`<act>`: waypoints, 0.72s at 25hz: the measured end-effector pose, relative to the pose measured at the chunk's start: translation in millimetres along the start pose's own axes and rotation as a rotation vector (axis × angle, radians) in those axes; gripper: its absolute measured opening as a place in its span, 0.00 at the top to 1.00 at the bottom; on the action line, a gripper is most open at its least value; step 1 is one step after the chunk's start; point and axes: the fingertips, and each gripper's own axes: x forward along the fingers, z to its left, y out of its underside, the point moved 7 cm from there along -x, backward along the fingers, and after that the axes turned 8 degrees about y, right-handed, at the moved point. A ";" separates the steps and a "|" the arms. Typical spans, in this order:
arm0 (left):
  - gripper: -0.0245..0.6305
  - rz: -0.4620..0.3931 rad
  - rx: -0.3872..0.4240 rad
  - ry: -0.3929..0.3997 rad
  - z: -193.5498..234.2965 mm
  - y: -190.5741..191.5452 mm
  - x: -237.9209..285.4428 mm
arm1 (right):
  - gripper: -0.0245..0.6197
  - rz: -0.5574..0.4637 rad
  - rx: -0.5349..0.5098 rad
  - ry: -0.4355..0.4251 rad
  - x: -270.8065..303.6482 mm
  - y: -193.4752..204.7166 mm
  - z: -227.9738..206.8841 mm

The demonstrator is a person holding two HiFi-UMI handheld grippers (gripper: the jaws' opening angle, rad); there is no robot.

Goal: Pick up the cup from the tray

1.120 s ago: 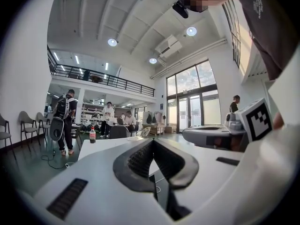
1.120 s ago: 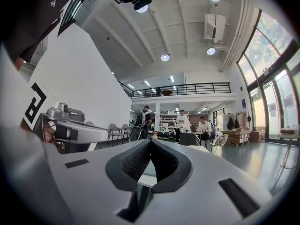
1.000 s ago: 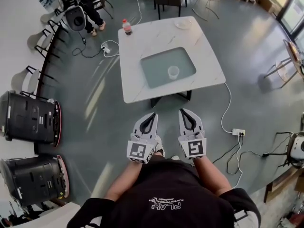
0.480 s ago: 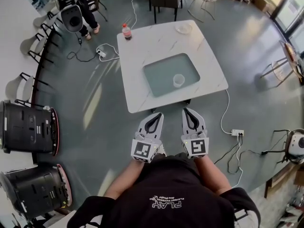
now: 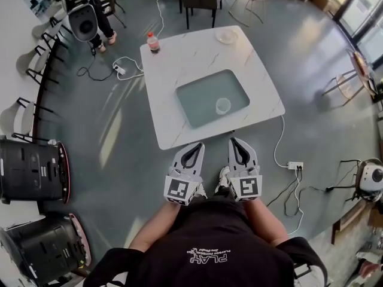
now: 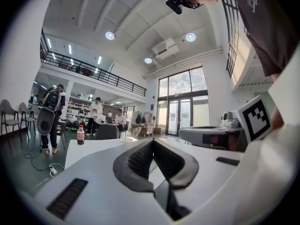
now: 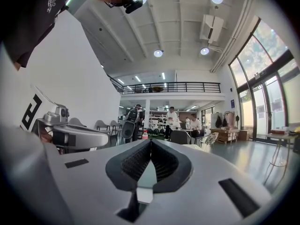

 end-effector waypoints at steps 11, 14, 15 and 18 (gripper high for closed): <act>0.96 0.010 0.005 -0.041 12.4 -2.7 38.0 | 0.95 0.007 -0.007 -0.034 36.5 7.3 -28.9; 0.96 0.008 0.003 -0.070 14.7 -3.7 51.6 | 0.95 0.004 0.004 -0.059 45.2 9.7 -39.3; 0.96 0.011 0.006 -0.080 15.8 -3.6 56.3 | 0.95 -0.002 0.010 -0.070 49.3 8.9 -42.5; 0.96 0.014 0.002 -0.107 15.8 -1.2 74.0 | 0.95 -0.017 0.006 -0.101 61.8 9.6 -56.4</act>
